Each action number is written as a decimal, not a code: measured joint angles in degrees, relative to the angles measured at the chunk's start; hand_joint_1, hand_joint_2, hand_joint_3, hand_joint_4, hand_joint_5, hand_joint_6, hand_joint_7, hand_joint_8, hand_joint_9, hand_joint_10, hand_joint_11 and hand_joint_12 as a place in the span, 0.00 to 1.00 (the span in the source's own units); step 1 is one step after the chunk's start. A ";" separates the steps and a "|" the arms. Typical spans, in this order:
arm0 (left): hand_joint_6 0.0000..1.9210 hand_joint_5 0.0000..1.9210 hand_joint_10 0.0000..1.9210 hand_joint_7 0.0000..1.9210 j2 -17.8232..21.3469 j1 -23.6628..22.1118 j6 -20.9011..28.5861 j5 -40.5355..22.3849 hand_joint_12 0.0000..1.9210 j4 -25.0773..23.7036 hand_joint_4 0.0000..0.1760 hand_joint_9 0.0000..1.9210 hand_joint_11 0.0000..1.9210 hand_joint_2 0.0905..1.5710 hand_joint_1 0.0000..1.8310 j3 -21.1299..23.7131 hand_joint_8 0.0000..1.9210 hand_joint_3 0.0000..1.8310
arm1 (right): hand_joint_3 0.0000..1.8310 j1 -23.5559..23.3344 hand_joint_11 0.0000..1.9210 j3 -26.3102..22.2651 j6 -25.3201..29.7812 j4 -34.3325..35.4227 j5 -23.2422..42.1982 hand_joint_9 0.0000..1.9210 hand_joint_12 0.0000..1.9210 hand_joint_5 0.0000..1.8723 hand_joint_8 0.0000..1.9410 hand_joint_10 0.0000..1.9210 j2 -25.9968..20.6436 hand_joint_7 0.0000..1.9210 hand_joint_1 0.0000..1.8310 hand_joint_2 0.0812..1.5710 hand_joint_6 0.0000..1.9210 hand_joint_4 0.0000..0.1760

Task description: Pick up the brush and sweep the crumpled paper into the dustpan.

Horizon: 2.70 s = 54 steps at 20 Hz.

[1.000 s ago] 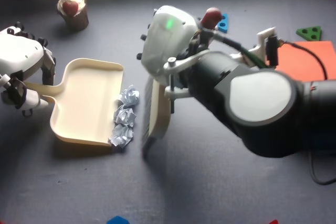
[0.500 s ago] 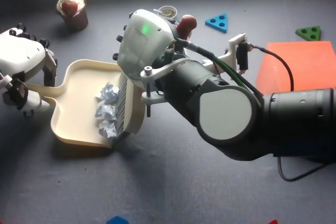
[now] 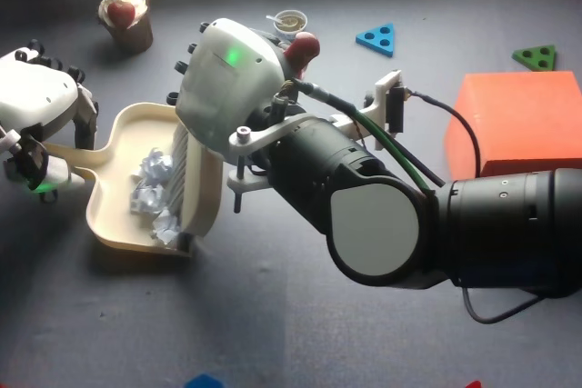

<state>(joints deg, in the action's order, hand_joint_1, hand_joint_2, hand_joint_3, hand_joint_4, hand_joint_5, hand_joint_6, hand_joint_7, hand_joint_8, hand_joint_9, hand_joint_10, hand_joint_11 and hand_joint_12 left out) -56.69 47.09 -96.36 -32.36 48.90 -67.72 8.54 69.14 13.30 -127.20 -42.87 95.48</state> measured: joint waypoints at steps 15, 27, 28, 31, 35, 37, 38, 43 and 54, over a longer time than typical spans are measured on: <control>0.50 0.51 0.00 0.25 0.00 -0.02 0.02 -0.07 0.41 0.04 0.00 0.21 0.00 0.69 0.59 0.00 0.00 0.00 | 0.00 1.07 0.83 1.60 8.46 -6.40 -5.38 0.70 1.00 0.50 1.00 1.00 1.27 0.50 0.81 0.75 1.00 0.52; 0.48 0.53 0.00 0.25 0.00 -0.02 0.02 -0.20 0.43 0.17 0.00 0.20 0.00 0.68 0.60 0.00 0.00 0.00 | 0.00 4.24 0.84 -5.92 8.52 -10.47 -8.33 0.71 1.00 0.50 1.00 1.00 -6.14 0.50 0.80 0.75 1.00 0.51; 0.48 0.53 0.00 0.26 0.00 -0.02 0.02 -0.20 0.42 0.15 0.00 0.20 0.00 0.68 0.60 0.00 0.00 0.00 | 0.00 4.22 0.84 -6.23 8.52 -10.49 -8.63 0.71 1.00 0.49 1.00 1.00 -6.60 0.50 0.80 0.75 1.00 0.51; 0.48 0.53 0.00 0.26 0.00 -0.02 0.00 -0.20 0.39 0.17 0.00 0.20 0.00 0.69 0.60 0.00 0.00 0.00 | 0.00 4.22 0.84 -9.16 7.58 -10.14 -8.59 0.71 1.00 0.48 1.00 1.00 -9.68 0.50 0.80 0.74 1.00 0.50; 0.48 0.53 0.00 0.25 0.00 -0.02 0.00 -0.20 0.39 0.11 0.00 0.19 0.00 0.68 0.60 0.00 0.00 0.00 | 0.00 5.31 0.84 -14.58 3.28 -8.20 -8.63 0.71 1.00 0.47 1.00 1.00 -15.10 0.49 0.81 0.75 1.00 0.51; 0.49 0.53 0.00 0.25 0.00 -0.02 0.00 -0.15 0.40 0.39 0.00 0.19 0.00 0.69 0.60 0.00 0.00 0.00 | 0.00 6.05 0.84 -16.85 2.51 -4.92 -7.78 0.71 1.00 0.47 1.00 1.00 -16.81 0.49 0.81 0.75 1.00 0.51; 0.49 0.53 0.00 0.25 0.00 -0.02 0.00 -0.15 0.40 0.37 0.00 0.19 0.00 0.69 0.60 0.00 0.00 0.00 | 0.00 6.05 0.84 -17.31 2.45 -5.29 -7.65 0.71 1.00 0.47 1.00 1.00 -17.29 0.49 0.81 0.75 1.00 0.51; 0.46 0.54 0.00 0.25 0.00 -0.02 -0.02 -0.24 0.42 0.55 0.00 0.20 0.00 0.68 0.61 0.00 0.00 0.00 | 0.00 6.05 0.83 -21.59 -0.11 -4.37 -7.82 0.70 1.00 0.48 1.00 1.00 -22.58 0.50 0.80 0.75 1.00 0.58; 0.00 0.34 0.00 0.20 0.00 -0.04 -0.24 -0.24 0.45 0.61 0.76 0.20 0.02 0.61 0.53 0.02 0.00 0.00 | 0.00 6.29 0.84 -25.88 -3.02 -3.63 -7.78 0.71 1.00 0.50 1.00 1.00 -25.42 0.52 0.80 0.74 1.00 0.66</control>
<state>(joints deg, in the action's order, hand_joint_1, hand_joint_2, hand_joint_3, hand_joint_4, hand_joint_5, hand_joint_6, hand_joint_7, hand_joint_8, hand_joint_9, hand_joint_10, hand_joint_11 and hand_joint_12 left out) -56.69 47.05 -96.60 -32.60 49.52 -67.70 14.83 43.27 10.28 -130.82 -50.65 70.06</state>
